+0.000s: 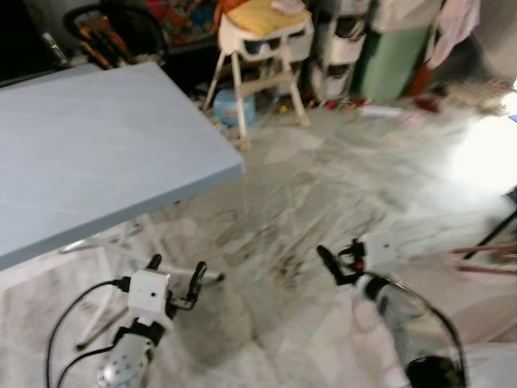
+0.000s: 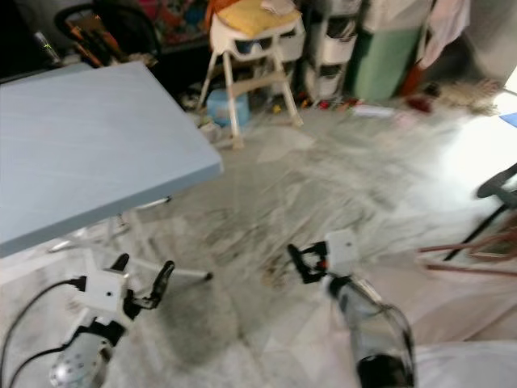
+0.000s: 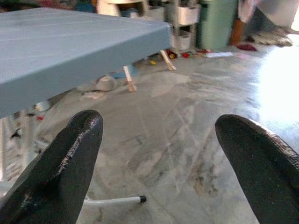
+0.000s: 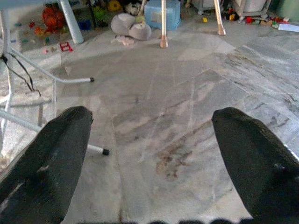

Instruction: Hang hanger

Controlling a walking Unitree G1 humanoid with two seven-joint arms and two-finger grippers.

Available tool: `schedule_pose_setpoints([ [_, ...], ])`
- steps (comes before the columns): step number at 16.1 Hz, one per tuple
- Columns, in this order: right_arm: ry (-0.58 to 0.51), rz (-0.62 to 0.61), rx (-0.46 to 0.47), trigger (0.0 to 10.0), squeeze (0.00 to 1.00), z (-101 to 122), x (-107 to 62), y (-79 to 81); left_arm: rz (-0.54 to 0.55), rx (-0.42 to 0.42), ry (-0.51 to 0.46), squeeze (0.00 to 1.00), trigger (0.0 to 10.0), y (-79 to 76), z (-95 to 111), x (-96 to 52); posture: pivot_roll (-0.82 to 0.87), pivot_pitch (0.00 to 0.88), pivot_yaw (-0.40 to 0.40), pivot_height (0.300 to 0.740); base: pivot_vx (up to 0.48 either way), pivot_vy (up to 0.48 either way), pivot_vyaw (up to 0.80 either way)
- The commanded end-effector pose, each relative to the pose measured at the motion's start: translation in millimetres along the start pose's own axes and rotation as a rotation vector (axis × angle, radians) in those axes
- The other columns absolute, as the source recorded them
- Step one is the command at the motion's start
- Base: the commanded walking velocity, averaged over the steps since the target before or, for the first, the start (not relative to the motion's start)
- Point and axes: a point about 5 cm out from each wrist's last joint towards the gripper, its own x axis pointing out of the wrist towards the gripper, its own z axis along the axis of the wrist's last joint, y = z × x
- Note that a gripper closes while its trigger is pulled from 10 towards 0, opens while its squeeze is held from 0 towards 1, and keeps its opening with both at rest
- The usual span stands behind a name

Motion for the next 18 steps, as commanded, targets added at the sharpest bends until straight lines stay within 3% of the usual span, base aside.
schedule_pose_setpoints([
  [1,-0.007,-0.029,-0.006,10.0,0.00,1.1,0.5,9.2,0.037,-0.008,0.042,0.00,10.0,-0.7,-4.1,-4.5,0.04,0.000,-0.020,0.740,0.000,0.000,0.00],
  [2,-0.013,-0.036,-0.032,10.0,0.00,1.8,0.1,11.0,0.051,-0.027,0.046,0.00,10.0,-0.2,-3.7,-5.6,0.03,0.000,-0.015,0.740,0.000,0.000,0.00],
  [4,-0.079,-0.060,0.046,10.0,0.00,4.7,-5.9,22.7,0.058,-0.068,0.085,0.00,10.0,-7.9,-8.3,-11.6,0.02,0.000,0.003,0.740,0.000,0.000,0.00],
  [6,-0.063,-0.017,-0.001,10.0,0.00,0.9,-17.7,32.2,0.054,-0.058,0.091,0.00,10.0,-8.8,-3.0,-8.8,0.00,0.000,0.028,0.740,0.000,0.000,0.00],
  [11,-0.084,-0.108,0.011,10.0,0.00,5.9,-20.7,22.4,0.044,-0.114,0.100,0.00,10.0,-6.7,1.9,8.1,-0.03,0.000,0.048,0.740,0.000,0.000,0.00],
  [18,-0.068,-0.094,-0.029,10.0,0.00,10.5,-19.2,22.9,0.068,-0.150,0.131,0.00,10.0,-7.1,-3.3,12.3,-0.03,0.000,0.022,0.740,0.000,0.341,-0.78],
])
